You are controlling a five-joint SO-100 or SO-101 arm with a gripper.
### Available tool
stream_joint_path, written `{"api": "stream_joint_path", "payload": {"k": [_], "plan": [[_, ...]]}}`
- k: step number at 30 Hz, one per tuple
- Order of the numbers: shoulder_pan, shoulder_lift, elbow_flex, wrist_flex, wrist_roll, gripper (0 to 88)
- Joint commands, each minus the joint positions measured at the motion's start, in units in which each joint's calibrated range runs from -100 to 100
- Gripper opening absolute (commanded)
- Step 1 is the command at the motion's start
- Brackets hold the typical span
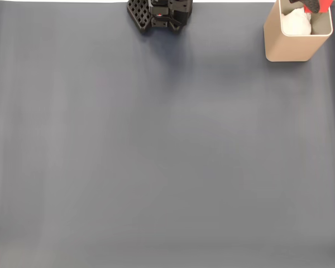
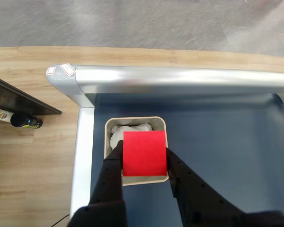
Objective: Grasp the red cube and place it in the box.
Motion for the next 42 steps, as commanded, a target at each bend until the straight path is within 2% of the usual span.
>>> {"api": "stream_joint_path", "payload": {"k": [1, 11, 17, 30, 35, 42], "plan": [[-0.2, -0.3, -0.4, -0.8, -0.7, 1.6], [-0.4, -0.7, -0.2, -1.1, -1.8, 2.3], [-0.6, -1.1, 0.0, -1.1, -2.1, 14.7], [-0.7, -1.4, 0.5, -1.3, -3.3, 33.5], [-0.6, -1.9, 0.5, -1.8, -2.8, 37.7], [-0.6, -2.0, 0.6, -1.8, -2.5, 39.2]]}}
